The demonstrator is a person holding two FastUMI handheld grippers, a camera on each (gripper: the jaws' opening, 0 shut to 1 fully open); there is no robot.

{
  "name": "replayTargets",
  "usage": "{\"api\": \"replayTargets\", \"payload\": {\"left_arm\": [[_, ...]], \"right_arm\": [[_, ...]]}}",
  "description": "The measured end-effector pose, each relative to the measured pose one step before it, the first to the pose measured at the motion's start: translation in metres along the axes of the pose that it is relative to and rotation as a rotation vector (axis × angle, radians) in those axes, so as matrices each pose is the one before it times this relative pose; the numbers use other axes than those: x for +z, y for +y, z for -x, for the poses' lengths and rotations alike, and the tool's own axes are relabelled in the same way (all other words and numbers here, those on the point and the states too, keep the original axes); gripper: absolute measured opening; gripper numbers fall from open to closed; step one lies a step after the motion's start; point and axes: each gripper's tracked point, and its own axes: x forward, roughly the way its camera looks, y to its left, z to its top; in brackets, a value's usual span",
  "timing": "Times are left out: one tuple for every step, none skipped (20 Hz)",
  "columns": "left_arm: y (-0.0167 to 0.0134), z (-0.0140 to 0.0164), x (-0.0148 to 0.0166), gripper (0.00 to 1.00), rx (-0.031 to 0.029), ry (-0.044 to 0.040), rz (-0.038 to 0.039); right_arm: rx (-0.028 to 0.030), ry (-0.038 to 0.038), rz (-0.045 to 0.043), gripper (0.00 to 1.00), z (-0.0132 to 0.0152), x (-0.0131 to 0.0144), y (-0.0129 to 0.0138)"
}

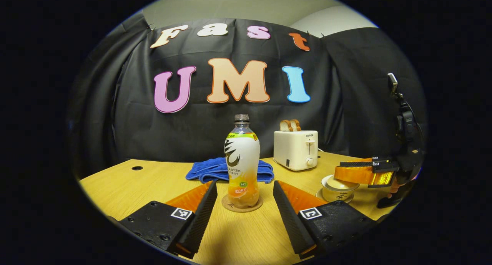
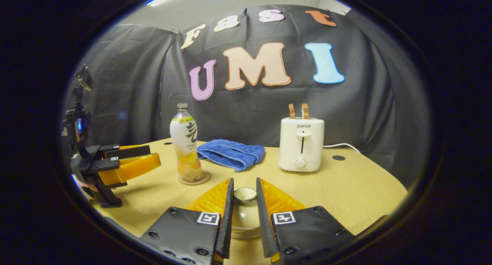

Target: Open the teacup lid with one hand, grasp the water bottle and pour water into the teacup with the other hand; after pouring, place the water bottle on the coaster and then close the teacup lid.

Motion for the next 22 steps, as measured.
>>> {"api": "replayTargets", "payload": {"left_arm": [[-0.00069, -0.00041, 0.00013, 0.85, -0.00143, -0.00009, 0.0002], [0.00009, -0.00013, -0.00082, 0.85, -0.00049, -0.00001, 0.00021], [0.00039, -0.00027, -0.00023, 0.85, 0.00094, 0.00047, 0.00011], [0.00003, -0.00034, -0.00011, 0.85, 0.00048, -0.00007, 0.00067], [0.00005, -0.00021, 0.00097, 0.85, -0.00077, 0.00007, 0.00052], [-0.00019, 0.00074, -0.00032, 0.85, -0.00045, 0.00046, 0.00005], [-0.0002, -0.00041, -0.0004, 0.85, -0.00065, -0.0001, -0.00023], [0.00009, -0.00102, -0.00084, 0.85, 0.00179, 0.00072, 0.00008], [0.00031, 0.00068, 0.0009, 0.85, 0.00046, 0.00006, 0.00064], [-0.00027, 0.0011, -0.00033, 0.85, 0.00005, 0.0003, -0.00105], [0.00086, 0.00059, 0.0002, 0.85, 0.00265, 0.00067, 0.00039], [-0.00028, -0.00038, -0.00024, 0.85, 0.00051, -0.0004, 0.0007], [-0.00045, 0.00097, 0.00064, 0.85, -0.00095, -0.00093, -0.00087], [0.00008, -0.0002, -0.00041, 0.85, 0.00103, 0.0005, 0.0001], [0.00006, 0.0008, 0.00026, 0.85, 0.00131, 0.00037, 0.00017], [0.00041, 0.00046, -0.00037, 0.85, 0.00188, 0.00081, 0.00032], [0.00031, 0.00152, 0.00013, 0.85, 0.00304, -0.00029, -0.00032], [0.00099, 0.00032, 0.00032, 0.85, 0.00451, 0.00034, -0.00079], [0.00135, 0.00121, 0.00036, 0.86, 0.0084, 0.00171, 0.00006], [0.0022, 0.00205, -0.00077, 0.85, 0.011, -0.00085, 0.00042], [0.0024, 0.00283, 0.00159, 0.85, 0.01213, -0.00367, -0.00094], [0.0016, 0.00213, -0.00005, 0.86, 0.01168, 0.00268, -0.00026]], "right_arm": [[0.00416, 0.00358, 0.002, 0.36, -0.0011, -0.00003, 0.00047], [0.00459, 0.00534, 0.00231, 0.36, -0.00181, -0.00177, 0.00055], [0.00286, 0.00423, 0.00211, 0.36, -0.0008, -0.00071, 0.00053], [0.00197, 0.00391, -0.00055, 0.36, -0.00008, -0.00096, 0.00064], [0.00242, 0.00322, -0.00074, 0.36, -0.0002, -0.00068, 0.00061], [0.00205, 0.00258, -0.00041, 0.36, 0.00012, -0.00073, 0.00076], [-0.00019, 0.00251, 0.00094, 0.36, -0.00014, -0.0004, -0.00024], [-0.00384, -0.00127, -0.0002, 0.36, 0.00017, 0.00027, -0.00049], [-0.00462, 0.00146, -0.00132, 0.39, -0.00077, -0.00054, -0.0007], [-0.00242, 0.0009, -0.00145, 0.45, 0.00041, -0.00092, -0.00071], [0.0029, -0.00402, 0.00107, 0.5, 0.00036, 0.00069, 0.0011], [0.00435, -0.00655, 0.00169, 0.56, 0.00179, 0.00157, 0.00153], [-0.00128, -0.00968, -0.00065, 0.61, 0.00057, 0.00173, -0.00103], [-0.00278, -0.01072, -0.0018, 0.66, 0.00171, 0.00095, -0.0005], [-0.00891, -0.01332, -0.00147, 0.72, 0.00231, 0.00217, -0.00145], [-0.0104, -0.01948, -0.00433, 0.77, 0.00186, 0.00277, -0.00226], [-0.01136, -0.02205, -0.00346, 0.83, 0.00289, 0.00325, -0.00213], [-0.01273, -0.02031, -0.00167, 0.88, 0.00381, 0.0026, -0.00226], [-0.01196, -0.01716, -0.00068, 0.94, 0.00286, 0.00212, -0.00223], [-0.01238, -0.01538, -0.00104, 0.94, 0.00451, 0.00182, -0.00205], [-0.01096, -0.01156, -0.00049, 0.94, 0.00276, 0.00158, -0.00185], [-0.01107, -0.01015, 0.00122, 0.94, 0.00434, 0.00206, -0.00214]]}}
